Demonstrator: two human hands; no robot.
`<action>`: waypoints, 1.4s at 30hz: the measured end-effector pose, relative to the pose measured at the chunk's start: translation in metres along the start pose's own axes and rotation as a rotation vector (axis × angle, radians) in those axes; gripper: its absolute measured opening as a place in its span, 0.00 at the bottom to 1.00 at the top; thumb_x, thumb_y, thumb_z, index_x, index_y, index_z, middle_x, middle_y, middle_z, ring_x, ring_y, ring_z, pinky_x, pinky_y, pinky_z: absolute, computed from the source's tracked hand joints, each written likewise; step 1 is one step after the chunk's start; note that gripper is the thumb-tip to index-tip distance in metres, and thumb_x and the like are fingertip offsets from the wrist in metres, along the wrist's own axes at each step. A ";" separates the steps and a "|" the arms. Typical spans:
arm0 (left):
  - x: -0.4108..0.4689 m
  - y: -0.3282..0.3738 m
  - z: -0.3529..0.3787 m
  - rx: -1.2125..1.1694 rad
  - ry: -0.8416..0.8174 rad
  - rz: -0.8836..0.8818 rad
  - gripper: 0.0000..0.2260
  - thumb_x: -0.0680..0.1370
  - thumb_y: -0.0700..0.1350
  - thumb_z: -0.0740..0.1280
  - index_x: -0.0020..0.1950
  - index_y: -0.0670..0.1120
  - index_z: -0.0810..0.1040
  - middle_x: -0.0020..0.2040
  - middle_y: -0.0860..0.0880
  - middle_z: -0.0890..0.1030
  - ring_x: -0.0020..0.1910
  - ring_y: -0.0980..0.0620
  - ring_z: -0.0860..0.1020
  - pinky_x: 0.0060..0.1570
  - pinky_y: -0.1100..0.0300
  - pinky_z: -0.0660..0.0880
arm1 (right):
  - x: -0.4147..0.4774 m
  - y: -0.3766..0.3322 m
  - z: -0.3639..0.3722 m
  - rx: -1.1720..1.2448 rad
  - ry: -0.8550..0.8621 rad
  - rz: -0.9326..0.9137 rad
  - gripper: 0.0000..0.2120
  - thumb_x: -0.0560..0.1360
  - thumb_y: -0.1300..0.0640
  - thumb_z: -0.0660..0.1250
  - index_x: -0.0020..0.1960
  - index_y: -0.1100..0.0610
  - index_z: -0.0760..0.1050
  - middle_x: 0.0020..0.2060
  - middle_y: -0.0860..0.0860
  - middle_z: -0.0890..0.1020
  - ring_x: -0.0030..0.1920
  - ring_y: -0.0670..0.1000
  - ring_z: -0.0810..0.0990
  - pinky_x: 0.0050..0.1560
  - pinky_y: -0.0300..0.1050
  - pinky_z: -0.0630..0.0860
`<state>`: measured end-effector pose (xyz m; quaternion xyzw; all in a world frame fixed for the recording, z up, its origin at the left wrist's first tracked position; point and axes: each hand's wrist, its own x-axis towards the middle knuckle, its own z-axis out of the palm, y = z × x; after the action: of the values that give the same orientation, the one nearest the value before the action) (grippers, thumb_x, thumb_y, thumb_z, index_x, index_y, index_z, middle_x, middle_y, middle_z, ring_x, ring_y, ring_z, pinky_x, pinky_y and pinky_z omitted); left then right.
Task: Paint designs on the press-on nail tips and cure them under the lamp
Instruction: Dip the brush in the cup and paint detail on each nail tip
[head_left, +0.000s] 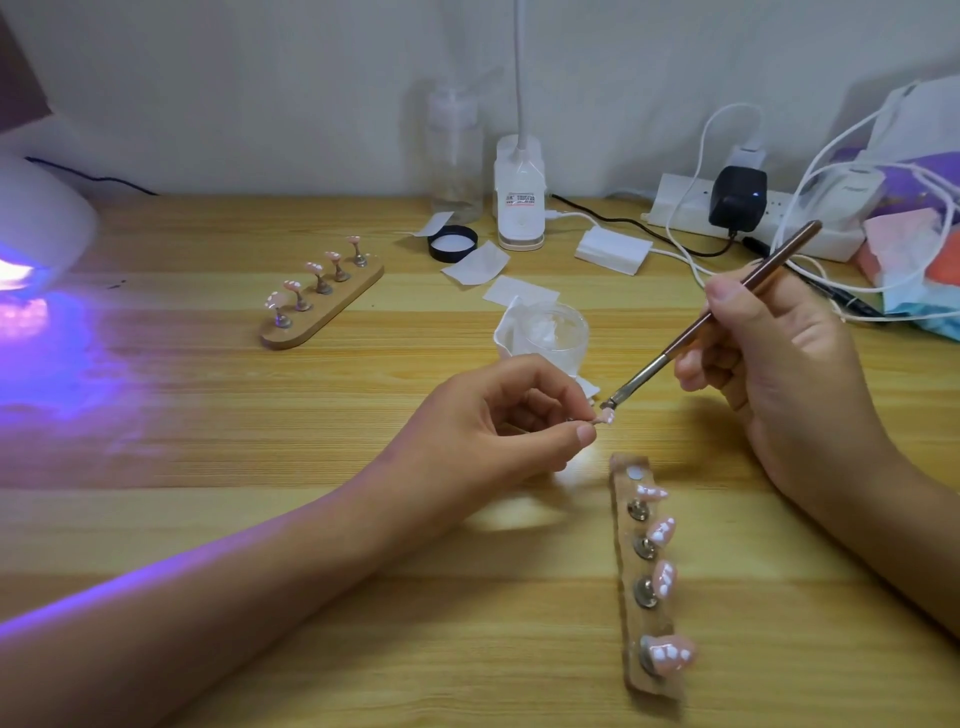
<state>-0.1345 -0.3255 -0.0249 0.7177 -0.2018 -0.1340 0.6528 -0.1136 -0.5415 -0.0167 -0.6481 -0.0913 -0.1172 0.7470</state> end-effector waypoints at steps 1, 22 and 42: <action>0.000 0.000 0.000 -0.006 0.001 -0.002 0.04 0.73 0.44 0.72 0.42 0.54 0.82 0.38 0.52 0.80 0.36 0.57 0.78 0.40 0.65 0.76 | 0.000 0.000 0.000 0.003 0.013 -0.003 0.04 0.79 0.54 0.66 0.48 0.53 0.72 0.27 0.49 0.80 0.29 0.46 0.79 0.32 0.37 0.76; 0.000 -0.002 0.001 -0.003 0.050 -0.022 0.03 0.69 0.51 0.73 0.40 0.54 0.81 0.40 0.48 0.83 0.37 0.57 0.79 0.40 0.66 0.76 | -0.005 -0.007 0.003 0.004 -0.005 -0.065 0.08 0.77 0.52 0.66 0.47 0.55 0.71 0.26 0.50 0.79 0.26 0.48 0.79 0.30 0.37 0.75; 0.000 0.002 0.001 -0.003 0.039 -0.058 0.04 0.71 0.46 0.75 0.39 0.52 0.81 0.40 0.47 0.83 0.38 0.58 0.78 0.41 0.65 0.76 | 0.001 -0.002 -0.006 0.134 0.045 0.045 0.04 0.77 0.54 0.63 0.46 0.54 0.72 0.29 0.49 0.81 0.30 0.46 0.80 0.33 0.37 0.77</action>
<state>-0.1349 -0.3262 -0.0229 0.7247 -0.1681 -0.1390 0.6536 -0.1133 -0.5474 -0.0157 -0.5958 -0.0674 -0.1088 0.7929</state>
